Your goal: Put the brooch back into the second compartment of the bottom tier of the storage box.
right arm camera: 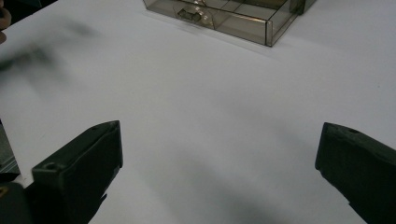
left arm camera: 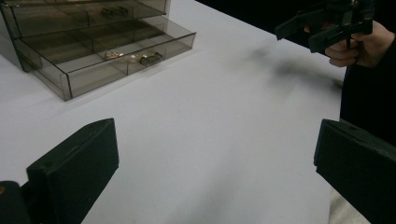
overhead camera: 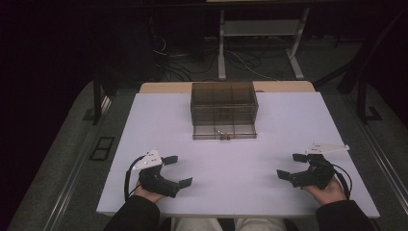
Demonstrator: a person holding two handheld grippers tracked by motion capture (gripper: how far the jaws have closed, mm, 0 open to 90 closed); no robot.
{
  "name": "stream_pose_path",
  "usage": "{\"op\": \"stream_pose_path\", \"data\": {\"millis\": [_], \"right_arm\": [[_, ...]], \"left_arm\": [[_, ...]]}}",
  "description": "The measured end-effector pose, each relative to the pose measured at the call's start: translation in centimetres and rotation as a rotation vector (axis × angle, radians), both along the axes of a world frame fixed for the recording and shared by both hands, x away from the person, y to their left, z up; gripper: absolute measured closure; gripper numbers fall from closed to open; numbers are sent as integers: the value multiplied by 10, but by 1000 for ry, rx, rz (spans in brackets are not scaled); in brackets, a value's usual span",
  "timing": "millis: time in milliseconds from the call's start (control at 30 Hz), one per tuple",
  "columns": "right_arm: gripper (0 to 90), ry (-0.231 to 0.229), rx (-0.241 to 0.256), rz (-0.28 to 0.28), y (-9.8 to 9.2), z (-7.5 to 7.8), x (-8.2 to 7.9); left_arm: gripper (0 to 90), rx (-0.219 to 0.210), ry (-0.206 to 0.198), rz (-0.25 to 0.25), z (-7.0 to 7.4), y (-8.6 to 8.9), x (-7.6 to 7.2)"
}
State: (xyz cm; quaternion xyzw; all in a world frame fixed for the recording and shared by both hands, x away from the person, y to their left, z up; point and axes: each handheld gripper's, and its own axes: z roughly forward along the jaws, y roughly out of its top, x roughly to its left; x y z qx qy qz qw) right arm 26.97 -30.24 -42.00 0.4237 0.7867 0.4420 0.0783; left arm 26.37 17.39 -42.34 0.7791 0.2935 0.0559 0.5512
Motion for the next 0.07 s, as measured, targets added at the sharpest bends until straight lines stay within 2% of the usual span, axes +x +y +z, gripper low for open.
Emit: {"op": "stream_pose_path", "data": {"millis": [67], "right_arm": [[4,-4,6,1,-1,0,0]], "left_arm": [[0,2,-1,-1,0,-1,0]]}}
